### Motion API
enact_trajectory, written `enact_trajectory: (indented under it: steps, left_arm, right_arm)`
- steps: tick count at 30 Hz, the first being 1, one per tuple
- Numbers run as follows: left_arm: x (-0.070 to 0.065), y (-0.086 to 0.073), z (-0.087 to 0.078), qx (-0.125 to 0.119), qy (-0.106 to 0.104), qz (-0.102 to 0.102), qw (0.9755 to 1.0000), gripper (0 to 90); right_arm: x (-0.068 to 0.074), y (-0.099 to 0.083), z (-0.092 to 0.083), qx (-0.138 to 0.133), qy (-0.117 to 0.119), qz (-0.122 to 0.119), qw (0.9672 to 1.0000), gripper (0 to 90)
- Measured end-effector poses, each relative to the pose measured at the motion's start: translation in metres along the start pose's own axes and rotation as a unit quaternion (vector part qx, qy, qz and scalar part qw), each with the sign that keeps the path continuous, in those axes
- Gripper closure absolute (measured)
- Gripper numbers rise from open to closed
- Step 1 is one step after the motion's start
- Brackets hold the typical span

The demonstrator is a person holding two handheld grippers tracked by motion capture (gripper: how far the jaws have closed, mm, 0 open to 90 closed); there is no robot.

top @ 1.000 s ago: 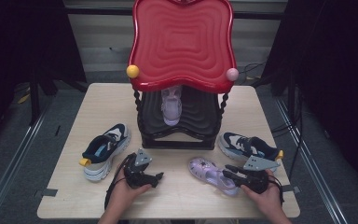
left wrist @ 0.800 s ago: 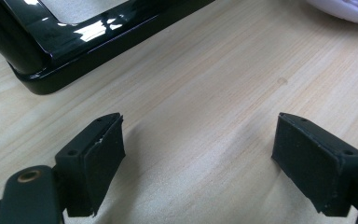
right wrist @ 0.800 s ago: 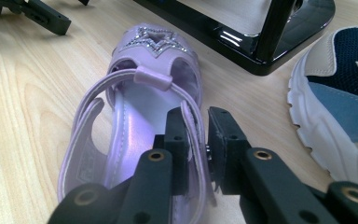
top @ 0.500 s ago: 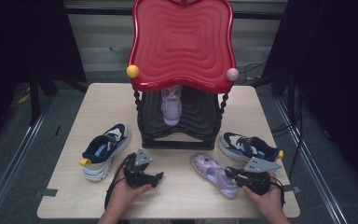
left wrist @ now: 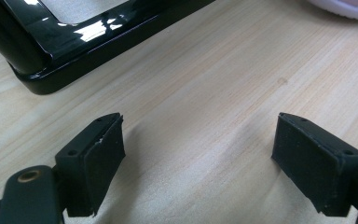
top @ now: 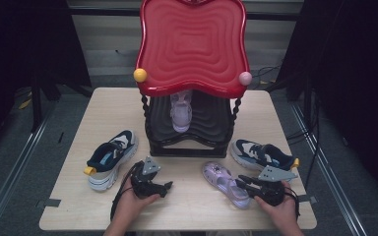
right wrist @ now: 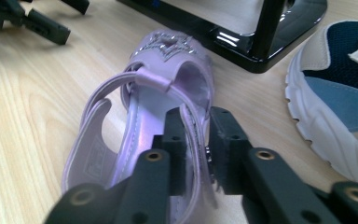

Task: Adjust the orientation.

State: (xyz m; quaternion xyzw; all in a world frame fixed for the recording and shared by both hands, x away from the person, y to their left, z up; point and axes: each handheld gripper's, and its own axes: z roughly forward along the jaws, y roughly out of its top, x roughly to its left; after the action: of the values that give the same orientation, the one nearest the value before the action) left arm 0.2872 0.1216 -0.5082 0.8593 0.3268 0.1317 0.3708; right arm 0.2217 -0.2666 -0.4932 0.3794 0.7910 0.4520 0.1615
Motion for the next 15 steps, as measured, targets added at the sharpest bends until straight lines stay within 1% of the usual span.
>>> enact_trajectory:
  steps: [1,2,3,4,5,6,7,8,9,11,15]
  left_arm:
    - [-0.0001,0.0,0.0001,0.0,0.0,-0.001,1.0,16.0]
    - [-0.0001,0.0,0.0001,0.0,0.0,-0.001,1.0,16.0]
    - [-0.0001,0.0,0.0001,0.0,0.0,-0.001,1.0,16.0]
    - [0.0,0.0,0.0001,0.0,0.0,-0.001,1.0,16.0]
    - [-0.0001,0.0,0.0001,0.0,0.0,-0.001,1.0,16.0]
    - [-0.0001,0.0,0.0,0.0,0.0,-0.001,1.0,16.0]
    - [-0.0001,0.0,0.0001,0.0,0.0,-0.001,1.0,16.0]
    - [-0.0001,0.0001,0.0,0.001,0.001,-0.001,1.0,16.0]
    - [-0.0001,0.0001,0.0,0.001,0.001,-0.001,1.0,16.0]
    - [-0.0002,0.0003,0.0004,-0.001,0.001,-0.003,1.0,16.0]
    - [0.0001,0.0003,0.0002,0.001,0.001,-0.001,1.0,16.0]
  right_arm:
    - [0.0,-0.0006,0.0008,0.001,-0.001,0.001,1.0,68.5]
    - [0.0001,-0.0012,0.0018,0.002,-0.006,0.0,1.0,63.0]
    - [0.0001,-0.0012,0.0018,0.002,-0.006,0.0,1.0,63.0]
    - [-0.0006,-0.0018,0.0034,0.006,-0.007,0.006,0.9999,62.1]
    - [-0.0016,-0.0022,0.005,0.006,-0.003,0.009,0.9999,62.4]
    - [-0.0017,-0.0018,0.0058,0.009,-0.009,0.004,0.9999,66.3]
    - [-0.002,-0.0014,0.0062,0.008,-0.005,0.004,0.9999,69.1]
    - [-0.0017,-0.0018,0.0071,0.012,-0.006,0.002,0.9999,74.4]
    - [-0.0018,-0.0018,0.0072,0.011,-0.006,0.0,0.9999,76.7]
    - [-0.002,-0.0003,0.0065,0.016,-0.006,-0.014,0.9998,79.4]
    - [-0.0034,-0.0003,0.0047,0.017,-0.008,-0.016,0.9997,80.6]
